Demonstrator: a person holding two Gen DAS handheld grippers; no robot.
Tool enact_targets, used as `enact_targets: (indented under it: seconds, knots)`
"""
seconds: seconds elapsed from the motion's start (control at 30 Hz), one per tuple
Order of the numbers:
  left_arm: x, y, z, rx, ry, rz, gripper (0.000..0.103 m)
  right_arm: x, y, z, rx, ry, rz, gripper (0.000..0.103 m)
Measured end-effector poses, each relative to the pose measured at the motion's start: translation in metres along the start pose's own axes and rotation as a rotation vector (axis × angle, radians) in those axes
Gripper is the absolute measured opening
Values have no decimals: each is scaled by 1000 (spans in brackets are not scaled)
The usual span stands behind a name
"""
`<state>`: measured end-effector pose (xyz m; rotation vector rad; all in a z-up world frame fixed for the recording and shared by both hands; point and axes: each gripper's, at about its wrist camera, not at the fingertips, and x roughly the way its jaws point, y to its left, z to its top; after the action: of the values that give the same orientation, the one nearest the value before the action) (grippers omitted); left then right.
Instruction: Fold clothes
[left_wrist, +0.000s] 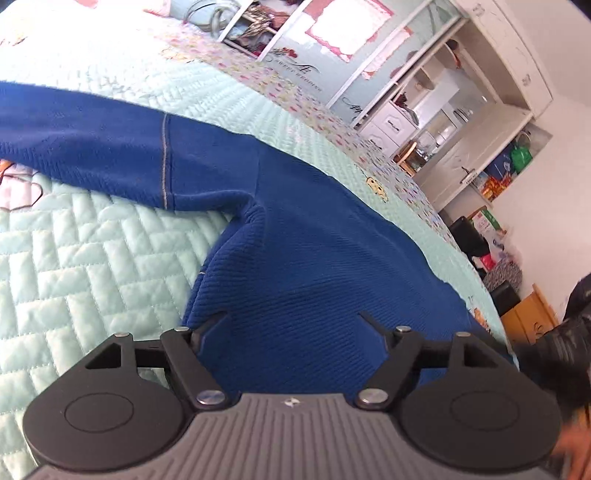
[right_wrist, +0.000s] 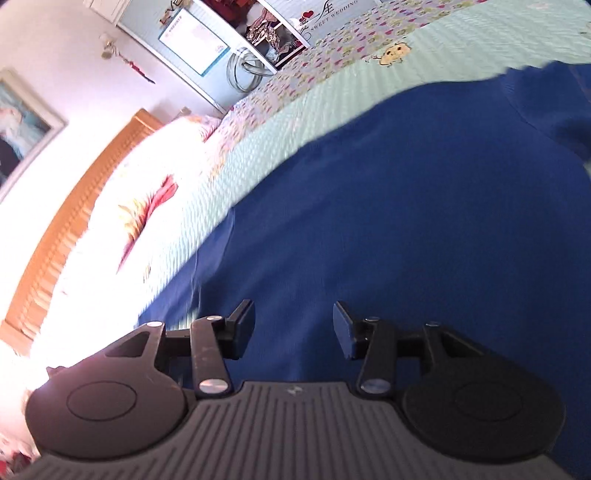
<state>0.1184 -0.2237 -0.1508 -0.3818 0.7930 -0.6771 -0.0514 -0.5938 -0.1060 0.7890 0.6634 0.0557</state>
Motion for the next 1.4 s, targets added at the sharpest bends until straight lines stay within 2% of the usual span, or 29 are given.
enact_targets:
  seconds: [0.1, 0.17, 0.2, 0.23, 0.3, 0.37, 0.47, 0.57, 0.63, 0.67, 0.7, 0.77, 0.83, 0.87, 0.9, 0.97, 1.0, 1.07, 1.13, 1.2, 1.23, 1.27, 1.33, 1.4]
  knots:
    - [9, -1, -1, 47, -8, -1, 76, 50, -10, 46, -24, 21, -6, 49]
    - [22, -2, -4, 71, -19, -2, 77, 88, -23, 75, 18, 81, 5, 48]
    - [23, -2, -4, 80, -19, -1, 77, 103, -33, 89, 51, 91, 3, 44]
    - [23, -2, -5, 89, -20, 1, 77, 117, -44, 102, 85, 99, 0, 38]
    - [24, -2, -5, 99, -20, 0, 77, 131, -67, 128, 181, 80, -13, 0]
    - [27, -1, -5, 95, -20, -8, 77, 143, -91, 153, 257, 56, 6, 0]
    - [29, 3, -4, 80, -21, -24, 77, 154, -113, 170, 332, 9, 26, 0]
    - [30, 6, -4, 65, -23, -37, 77, 152, -97, 168, 302, -21, -19, 0]
    - [29, 5, -4, 69, -24, -38, 77, 149, -81, 164, 264, -50, -59, 13]
    - [29, 4, -4, 69, -24, -38, 77, 153, -70, 160, 225, -45, -29, 31]
    - [29, 4, -4, 70, -24, -39, 78, 159, -67, 156, 202, -15, 5, 42]
    - [29, 3, -4, 70, -24, -40, 78, 180, -68, 161, 183, 12, -2, 42]
    - [29, 3, -4, 75, -24, -39, 78, 196, -70, 169, 172, 8, -24, 30]
    - [29, 3, -4, 77, -24, -39, 78, 199, -76, 174, 212, -13, -31, 18]
    - [30, 3, -5, 78, -24, -40, 78, 201, -82, 178, 249, -36, -37, 16]
    - [30, 3, -5, 76, -24, -42, 79, 190, -86, 175, 276, -120, -15, 20]
    - [30, 3, -5, 75, -24, -44, 79, 188, -86, 173, 286, -124, 7, 29]
    - [31, 4, -5, 71, -24, -48, 79, 184, -85, 169, 304, -130, 49, 33]
    - [31, 4, -5, 70, -25, -50, 79, 197, -71, 172, 277, -122, 32, 36]
    - [31, 4, -5, 69, -25, -52, 79, 206, -68, 175, 231, -123, -11, 37]
    - [32, 4, -5, 68, -25, -52, 80, 211, -67, 176, 207, -124, -32, 31]
    - [32, 3, -5, 67, -25, -53, 80, 214, -65, 178, 183, -128, -55, 19]
    - [32, 1, -4, 66, -25, -55, 80, 208, -55, 185, 111, -212, -100, 26]
    - [33, 4, -4, 65, -25, -58, 80, 187, -54, 182, 119, -265, -28, 35]
